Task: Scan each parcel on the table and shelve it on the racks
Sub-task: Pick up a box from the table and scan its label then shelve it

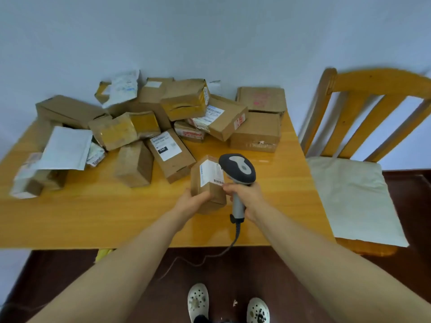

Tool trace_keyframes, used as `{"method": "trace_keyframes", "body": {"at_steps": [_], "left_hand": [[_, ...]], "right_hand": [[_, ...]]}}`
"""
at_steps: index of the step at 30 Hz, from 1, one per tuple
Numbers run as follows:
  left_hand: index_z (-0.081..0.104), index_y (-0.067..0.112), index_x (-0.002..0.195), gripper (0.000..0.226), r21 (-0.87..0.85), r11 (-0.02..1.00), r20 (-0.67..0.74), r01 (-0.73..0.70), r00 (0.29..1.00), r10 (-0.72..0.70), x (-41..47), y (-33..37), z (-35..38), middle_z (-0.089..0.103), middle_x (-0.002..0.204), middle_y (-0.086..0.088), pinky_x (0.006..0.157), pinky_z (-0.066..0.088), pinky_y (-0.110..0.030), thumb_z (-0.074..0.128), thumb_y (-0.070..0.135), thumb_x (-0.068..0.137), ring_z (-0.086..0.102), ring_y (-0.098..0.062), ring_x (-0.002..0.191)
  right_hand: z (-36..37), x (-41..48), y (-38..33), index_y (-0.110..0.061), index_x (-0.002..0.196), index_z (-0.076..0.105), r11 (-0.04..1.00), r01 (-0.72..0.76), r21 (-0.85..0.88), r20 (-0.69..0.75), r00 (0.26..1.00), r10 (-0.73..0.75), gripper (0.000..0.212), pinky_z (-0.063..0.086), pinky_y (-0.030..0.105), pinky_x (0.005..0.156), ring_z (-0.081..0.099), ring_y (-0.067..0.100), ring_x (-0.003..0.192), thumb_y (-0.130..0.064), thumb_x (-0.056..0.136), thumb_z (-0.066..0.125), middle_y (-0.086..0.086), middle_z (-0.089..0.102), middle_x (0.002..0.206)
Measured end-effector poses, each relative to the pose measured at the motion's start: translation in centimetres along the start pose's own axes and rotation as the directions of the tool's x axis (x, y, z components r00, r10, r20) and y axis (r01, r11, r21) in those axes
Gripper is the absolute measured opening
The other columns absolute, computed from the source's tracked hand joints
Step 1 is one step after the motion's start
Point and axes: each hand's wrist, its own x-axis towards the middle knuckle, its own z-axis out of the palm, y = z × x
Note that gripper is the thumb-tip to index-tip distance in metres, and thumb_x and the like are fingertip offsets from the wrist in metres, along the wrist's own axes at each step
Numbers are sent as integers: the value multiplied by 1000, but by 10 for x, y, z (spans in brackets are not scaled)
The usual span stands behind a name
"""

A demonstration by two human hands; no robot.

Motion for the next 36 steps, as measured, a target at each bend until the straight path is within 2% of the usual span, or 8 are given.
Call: {"method": "trace_keyframes", "body": {"at_steps": [4, 7, 11, 16, 23, 28, 33, 36], "left_hand": [[25, 9, 148, 96, -205, 978, 57, 46, 998, -35, -10, -15, -36, 47, 138, -18, 93, 46, -35, 71, 36, 67, 53, -25, 119], [31, 22, 147, 97, -270, 961, 110, 49, 994, -20, -17, -23, -48, 57, 123, -8, 91, 43, -34, 67, 33, 58, 57, -22, 106], [4, 29, 154, 114, -295, 953, 157, 68, 987, -21, -21, -31, -53, 46, 137, -1, 115, 26, -39, 66, 21, 59, 49, -21, 120], [-2, 26, 154, 132, -310, 949, 158, 50, 987, 0, -21, -37, -61, 55, 132, -2, 101, 39, -38, 88, 21, 57, 56, -19, 112], [41, 19, 136, 81, -510, 860, 135, 0, 988, 81, -23, -27, -58, 65, 117, -7, 92, 51, -38, 75, -1, 66, 61, -23, 110], [42, 10, 137, 86, -595, 803, 164, -17, 976, 143, -22, -23, -53, 61, 127, -13, 86, 55, -34, 76, -11, 61, 61, -26, 115], [49, 4, 133, 75, -555, 832, 240, -12, 955, 174, -27, -18, -58, 62, 125, -16, 82, 57, -33, 71, -18, 64, 62, -27, 113], [56, 4, 120, 55, -594, 804, 250, 2, 951, 182, -34, -13, -81, 68, 112, -16, 83, 58, -38, 44, -27, 76, 66, -29, 103]], "right_hand": [[23, -9, -9, -1, 107, 65, 1000, 6, 28, 62, 998, -7, 30, 54, 40, 78, 63, 27, 89, 7, 79, 69, 9, 66, 86], [37, -16, -7, -5, 106, 65, 1000, 19, 10, 107, 994, -20, 30, 53, 34, 67, 65, 24, 86, 5, 79, 72, 4, 67, 85], [48, -22, 3, -10, 87, 65, 998, 56, -36, 150, 987, -50, 24, 54, 44, 82, 64, 29, 92, 8, 75, 74, 6, 70, 88], [50, -28, 3, -11, 87, 65, 995, 98, -29, 229, 969, -88, 26, 54, 43, 83, 65, 26, 91, 10, 75, 73, 4, 71, 88], [41, -30, 0, -13, 90, 66, 998, -63, 15, 240, 969, 57, 16, 50, 41, 71, 58, 26, 79, -13, 78, 78, 8, 66, 87], [33, -33, 2, -14, 99, 69, 968, -241, 62, 320, 924, 210, 24, 52, 45, 78, 65, 32, 81, -31, 83, 73, 13, 70, 91], [32, -31, 0, -16, 87, 68, 934, -302, 190, 336, 914, 227, 7, 52, 33, 62, 65, 24, 72, -21, 85, 71, 9, 71, 80], [28, -27, -5, -13, 90, 69, 961, -208, 183, 277, 949, 153, 14, 53, 35, 66, 65, 27, 76, -12, 78, 76, 12, 71, 87]]}}
